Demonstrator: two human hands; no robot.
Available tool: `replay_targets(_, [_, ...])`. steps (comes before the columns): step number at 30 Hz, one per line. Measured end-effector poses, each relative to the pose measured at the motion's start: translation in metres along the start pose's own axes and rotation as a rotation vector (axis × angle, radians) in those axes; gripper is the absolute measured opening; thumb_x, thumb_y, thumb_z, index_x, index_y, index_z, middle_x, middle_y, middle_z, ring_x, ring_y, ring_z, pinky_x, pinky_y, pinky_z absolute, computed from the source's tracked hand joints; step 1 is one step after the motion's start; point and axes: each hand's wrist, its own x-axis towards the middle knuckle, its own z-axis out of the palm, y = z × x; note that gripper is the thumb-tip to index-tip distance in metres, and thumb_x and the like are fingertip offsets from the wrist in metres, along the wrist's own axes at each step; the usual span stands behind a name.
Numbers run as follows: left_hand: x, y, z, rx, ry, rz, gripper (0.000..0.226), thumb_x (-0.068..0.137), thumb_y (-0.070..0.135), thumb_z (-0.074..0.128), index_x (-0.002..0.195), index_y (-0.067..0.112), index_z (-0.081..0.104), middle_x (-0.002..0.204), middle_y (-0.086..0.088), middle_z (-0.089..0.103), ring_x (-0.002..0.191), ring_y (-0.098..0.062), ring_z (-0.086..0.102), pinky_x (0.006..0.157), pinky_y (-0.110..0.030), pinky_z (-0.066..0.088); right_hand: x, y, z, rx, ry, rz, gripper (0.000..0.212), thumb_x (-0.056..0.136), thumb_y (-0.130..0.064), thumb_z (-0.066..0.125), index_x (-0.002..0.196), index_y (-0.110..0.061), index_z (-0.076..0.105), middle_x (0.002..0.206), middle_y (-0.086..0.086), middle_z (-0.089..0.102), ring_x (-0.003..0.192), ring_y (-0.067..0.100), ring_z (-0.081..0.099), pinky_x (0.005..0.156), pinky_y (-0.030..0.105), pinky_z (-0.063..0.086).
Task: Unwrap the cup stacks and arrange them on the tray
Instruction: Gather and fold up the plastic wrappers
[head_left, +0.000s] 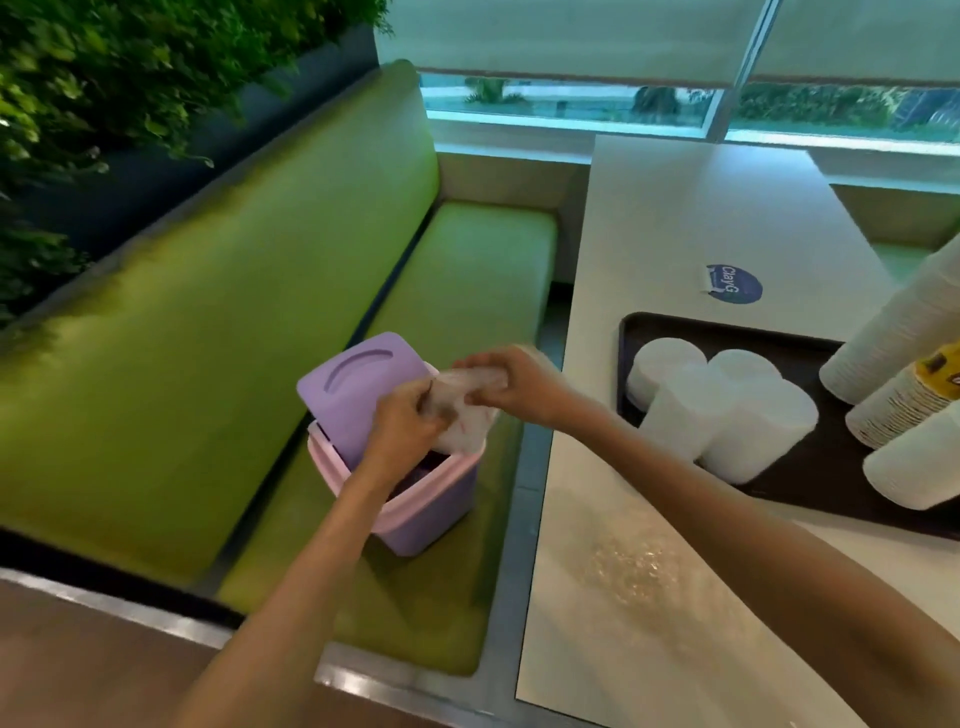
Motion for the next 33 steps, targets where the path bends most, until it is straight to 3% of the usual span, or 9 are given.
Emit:
replay_targets(3, [0.005, -0.025, -0.006, 0.022, 0.031, -0.057, 0.016, 0.087, 0.009, 0.064, 0.084, 0.015, 0.05, 0.077, -0.003, 0.058, 0.073, -0.024, 0.054, 0.066, -0.035, 0.045, 0.024, -0.001, 0.021, -0.157, -0.054, -0.03, 0.044, 0.079, -0.014, 0.071, 0.122, -0.02, 0.064, 0.114, 0.004, 0.069, 0.104, 0.022, 0.062, 0.083, 0.029, 0.045])
replay_targets(9, [0.009, -0.073, 0.003, 0.084, -0.015, -0.129, 0.018, 0.085, 0.004, 0.056, 0.086, 0.012, 0.04, 0.072, 0.003, 0.051, 0.071, -0.025, 0.048, 0.063, -0.039, 0.04, 0.051, 0.002, 0.065, -0.519, -0.179, -0.09, 0.031, 0.087, -0.004, 0.048, 0.115, -0.009, 0.06, 0.106, 0.01, 0.065, 0.095, 0.031, 0.061, 0.073, 0.038, 0.046])
replay_targets(13, [0.013, -0.094, 0.012, 0.158, -0.066, -0.202, 0.018, 0.083, 0.009, 0.059, 0.085, 0.01, 0.041, 0.074, -0.002, 0.056, 0.071, -0.031, 0.052, 0.058, -0.037, 0.034, 0.057, 0.02, 0.092, -0.646, -0.259, -0.117, 0.023, 0.089, -0.006, 0.046, 0.11, -0.007, 0.055, 0.104, 0.01, 0.066, 0.095, 0.033, 0.062, 0.068, 0.034, 0.038])
replay_targets(18, [0.017, -0.114, 0.022, 0.279, -0.254, -0.306, 0.025, 0.086, 0.02, 0.059, 0.097, 0.014, 0.037, 0.098, -0.009, 0.064, 0.09, -0.037, 0.06, 0.07, -0.041, 0.044, 0.063, 0.044, 0.125, -0.635, -0.393, -0.064, 0.022, 0.09, -0.01, 0.048, 0.111, -0.009, 0.052, 0.104, 0.012, 0.066, 0.098, 0.033, 0.061, 0.067, 0.033, 0.033])
replay_targets(21, [0.02, -0.124, 0.026, 0.388, -0.271, -0.267, 0.025, 0.088, 0.017, 0.055, 0.108, 0.009, 0.042, 0.109, -0.014, 0.065, 0.098, -0.04, 0.06, 0.069, -0.04, 0.042, 0.069, 0.056, 0.143, -0.548, -0.416, -0.002, 0.022, 0.087, -0.01, 0.05, 0.109, -0.009, 0.052, 0.105, 0.013, 0.067, 0.099, 0.033, 0.061, 0.069, 0.035, 0.036])
replay_targets(24, [0.024, -0.129, 0.027, 0.492, -0.253, -0.246, 0.022, 0.088, 0.015, 0.053, 0.108, 0.006, 0.048, 0.108, -0.019, 0.065, 0.098, -0.041, 0.059, 0.07, -0.042, 0.043, 0.073, 0.064, 0.156, -0.481, -0.41, 0.034, 0.026, 0.085, -0.012, 0.054, 0.11, -0.009, 0.051, 0.109, 0.012, 0.065, 0.103, 0.032, 0.06, 0.071, 0.034, 0.039])
replay_targets(30, [0.026, -0.135, 0.031, 0.558, -0.207, -0.316, 0.023, 0.091, 0.013, 0.05, 0.112, 0.003, 0.049, 0.12, -0.022, 0.058, 0.108, -0.042, 0.056, 0.076, -0.044, 0.042, 0.077, 0.074, 0.171, -0.45, -0.441, 0.068, 0.063, 0.08, -0.02, 0.065, 0.136, -0.008, 0.039, 0.136, 0.012, 0.047, 0.122, 0.032, 0.045, 0.094, 0.039, 0.043])
replay_targets(33, [0.027, -0.14, 0.035, 0.559, -0.234, -0.421, 0.043, 0.093, 0.019, 0.054, 0.129, 0.002, 0.037, 0.132, -0.023, 0.043, 0.113, -0.043, 0.052, 0.083, -0.045, 0.042, 0.078, 0.071, 0.172, -0.439, -0.429, 0.097, 0.077, 0.083, -0.016, 0.063, 0.148, -0.006, 0.023, 0.147, 0.014, 0.036, 0.133, 0.031, 0.036, 0.104, 0.039, 0.038])
